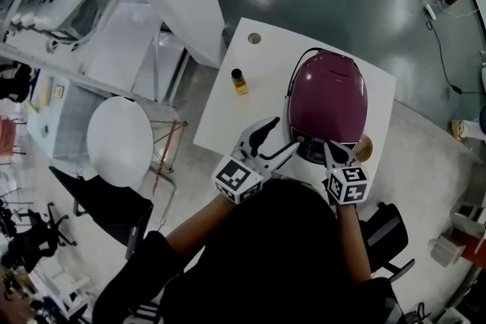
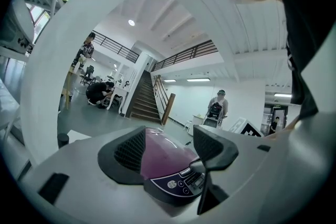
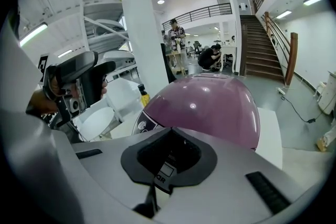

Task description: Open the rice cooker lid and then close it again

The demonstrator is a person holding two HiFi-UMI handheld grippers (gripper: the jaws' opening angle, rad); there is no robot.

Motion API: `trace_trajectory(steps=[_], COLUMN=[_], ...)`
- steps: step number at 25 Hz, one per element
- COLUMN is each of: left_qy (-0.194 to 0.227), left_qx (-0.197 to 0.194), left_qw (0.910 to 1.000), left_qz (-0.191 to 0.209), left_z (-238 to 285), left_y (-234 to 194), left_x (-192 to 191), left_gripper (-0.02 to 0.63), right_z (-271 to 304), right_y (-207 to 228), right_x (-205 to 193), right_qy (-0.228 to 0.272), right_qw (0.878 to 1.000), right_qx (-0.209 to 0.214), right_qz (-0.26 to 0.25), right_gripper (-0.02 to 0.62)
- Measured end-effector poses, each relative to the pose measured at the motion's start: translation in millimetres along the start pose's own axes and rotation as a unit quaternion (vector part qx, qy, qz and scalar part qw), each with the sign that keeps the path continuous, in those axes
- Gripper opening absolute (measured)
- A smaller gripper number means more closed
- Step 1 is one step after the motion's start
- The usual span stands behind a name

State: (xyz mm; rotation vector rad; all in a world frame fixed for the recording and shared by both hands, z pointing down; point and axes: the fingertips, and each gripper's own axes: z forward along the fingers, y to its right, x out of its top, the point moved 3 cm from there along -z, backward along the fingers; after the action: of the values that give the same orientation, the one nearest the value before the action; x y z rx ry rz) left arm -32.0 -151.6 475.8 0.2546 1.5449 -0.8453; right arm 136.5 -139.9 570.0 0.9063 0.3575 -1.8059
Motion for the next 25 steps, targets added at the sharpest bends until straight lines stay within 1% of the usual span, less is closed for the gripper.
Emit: trace_trajectory(steps=[3,6,10,12,16,25], left_qy=[-0.004,-0.001,-0.011,-0.003,-0.002,0.001], left_qx=[-0.002,-0.007,-0.009,-0.008,-0.008,-0.013], left_qw=[1.0000,0.9999,0.9998,0.9998,0.9999,0.9999], left_qz=[-0.008,-0.007,-0.011,-0.015,-0.011,-0.008], left_z=[2,3,2,3,4,2], left_y=[-1,-1,-5,-7,-12,-12], left_x=[-2,-2,-7,-5,-5,-4], left_gripper=[0.262,0.261,0.261,0.261,0.261,0.261], right_z=[0,1,1,0,2,1], right_y=[1,0,-2,-2,-2,-2], right_x=[0,0,-2,-2,-2,-3], right_qy=[-0.001,0.000,0.003,0.002,0.002,0.006], right_qw=[1.000,1.000,1.000,1.000,1.000,0.999], right_qx=[-0.003,-0.009,-0.019,-0.023,-0.026,-0.039], right_qz=[0.007,-0.005,-0.017,-0.016,-0.009,-0.024], right_gripper=[0.000,0.000,0.000,0.000,0.000,0.000])
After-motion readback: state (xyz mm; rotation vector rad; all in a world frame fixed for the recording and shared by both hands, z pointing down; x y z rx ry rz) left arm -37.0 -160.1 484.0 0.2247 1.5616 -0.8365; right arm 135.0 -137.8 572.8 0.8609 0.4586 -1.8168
